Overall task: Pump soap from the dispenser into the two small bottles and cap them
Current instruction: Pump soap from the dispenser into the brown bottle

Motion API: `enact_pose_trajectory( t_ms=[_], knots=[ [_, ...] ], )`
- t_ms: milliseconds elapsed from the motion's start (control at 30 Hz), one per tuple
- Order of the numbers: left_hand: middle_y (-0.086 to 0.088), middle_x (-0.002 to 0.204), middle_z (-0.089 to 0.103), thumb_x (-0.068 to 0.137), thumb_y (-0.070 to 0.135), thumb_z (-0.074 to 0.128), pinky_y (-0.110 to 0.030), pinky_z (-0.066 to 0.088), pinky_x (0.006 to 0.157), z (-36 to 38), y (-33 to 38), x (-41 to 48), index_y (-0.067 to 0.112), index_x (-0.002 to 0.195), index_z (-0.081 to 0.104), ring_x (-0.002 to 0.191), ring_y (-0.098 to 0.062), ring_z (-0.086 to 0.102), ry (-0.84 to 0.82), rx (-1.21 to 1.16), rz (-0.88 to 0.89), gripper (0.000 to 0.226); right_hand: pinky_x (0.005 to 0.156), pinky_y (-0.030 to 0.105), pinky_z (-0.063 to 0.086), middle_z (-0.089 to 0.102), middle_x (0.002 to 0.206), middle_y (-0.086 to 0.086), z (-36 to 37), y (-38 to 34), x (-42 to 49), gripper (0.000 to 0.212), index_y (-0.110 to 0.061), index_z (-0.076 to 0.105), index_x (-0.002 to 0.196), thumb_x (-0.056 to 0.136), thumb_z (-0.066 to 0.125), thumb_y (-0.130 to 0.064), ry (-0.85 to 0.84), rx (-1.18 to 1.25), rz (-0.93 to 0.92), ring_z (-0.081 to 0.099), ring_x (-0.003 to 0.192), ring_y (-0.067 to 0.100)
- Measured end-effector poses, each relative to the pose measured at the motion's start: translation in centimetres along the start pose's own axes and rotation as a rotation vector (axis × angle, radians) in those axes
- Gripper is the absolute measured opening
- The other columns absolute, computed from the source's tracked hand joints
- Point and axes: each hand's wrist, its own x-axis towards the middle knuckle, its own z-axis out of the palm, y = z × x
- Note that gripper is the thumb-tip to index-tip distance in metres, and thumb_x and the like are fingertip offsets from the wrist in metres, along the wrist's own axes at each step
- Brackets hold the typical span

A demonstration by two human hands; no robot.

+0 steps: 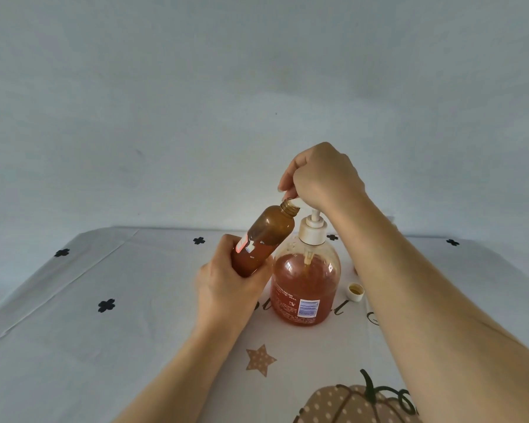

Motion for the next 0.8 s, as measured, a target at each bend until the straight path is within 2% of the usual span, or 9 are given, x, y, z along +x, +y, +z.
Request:
enact_pose_trajectory(
  t_ms=[100, 300, 467, 633, 800],
  knots=[
    [0.010, 0.060, 0.058, 0.074, 0.029, 0.077, -0.011, 0.041, 0.053, 0.1, 0.0, 0.1, 0.024, 0.083, 0.056, 0.064, 0.000, 0.056, -0.002, -0.009, -0.003, 0.024, 0.086, 0.041, 0.057, 0.075, 0.092, 0.000, 0.1, 0.1, 0.2, 0.036, -0.023, 0.076, 0.085, 0.091, 0.047, -0.002, -0.004, -0.010, -0.007, 0.070, 0.090, 0.022],
    [0.008, 0.057, 0.056, 0.074, 0.030, 0.077, -0.012, 0.041, 0.051, 0.1, -0.1, 0.1, 0.023, 0.081, 0.056, 0.058, -0.003, 0.055, 0.003, -0.010, -0.009, 0.024, 0.086, 0.042, 0.058, 0.074, 0.089, 0.001, 0.3, 0.3, 0.5, 0.039, -0.024, 0.074, 0.075, 0.089, 0.046, -0.001, -0.012, 0.010, -0.009, 0.071, 0.087, 0.023],
    [0.009, 0.056, 0.055, 0.074, 0.029, 0.077, -0.012, 0.040, 0.051, 0.1, -0.1, 0.1, 0.022, 0.080, 0.056, 0.058, -0.003, 0.053, 0.003, -0.019, -0.003, 0.023, 0.088, 0.042, 0.057, 0.074, 0.090, 0.002, 0.5, 0.4, 1.0, 0.035, -0.023, 0.076, 0.080, 0.088, 0.049, -0.001, -0.047, 0.006, -0.018, 0.071, 0.089, 0.026],
    [0.009, 0.058, 0.055, 0.074, 0.027, 0.078, -0.010, 0.039, 0.051, 0.1, -0.1, 0.1, 0.022, 0.082, 0.057, 0.059, -0.001, 0.054, 0.004, -0.023, -0.001, 0.023, 0.088, 0.043, 0.057, 0.074, 0.091, 0.004, 0.6, 0.4, 1.3, 0.040, -0.026, 0.070, 0.065, 0.087, 0.049, 0.000, -0.059, -0.006, -0.018, 0.070, 0.090, 0.027],
    [0.009, 0.057, 0.055, 0.074, 0.027, 0.077, -0.012, 0.040, 0.052, 0.1, -0.3, 0.2, 0.024, 0.080, 0.056, 0.060, -0.003, 0.053, 0.016, -0.008, 0.003, 0.023, 0.089, 0.043, 0.056, 0.074, 0.091, 0.003, 0.7, 0.3, 1.5, 0.038, -0.025, 0.071, 0.067, 0.086, 0.049, 0.000, -0.065, -0.002, -0.021, 0.070, 0.091, 0.027]
  ],
)
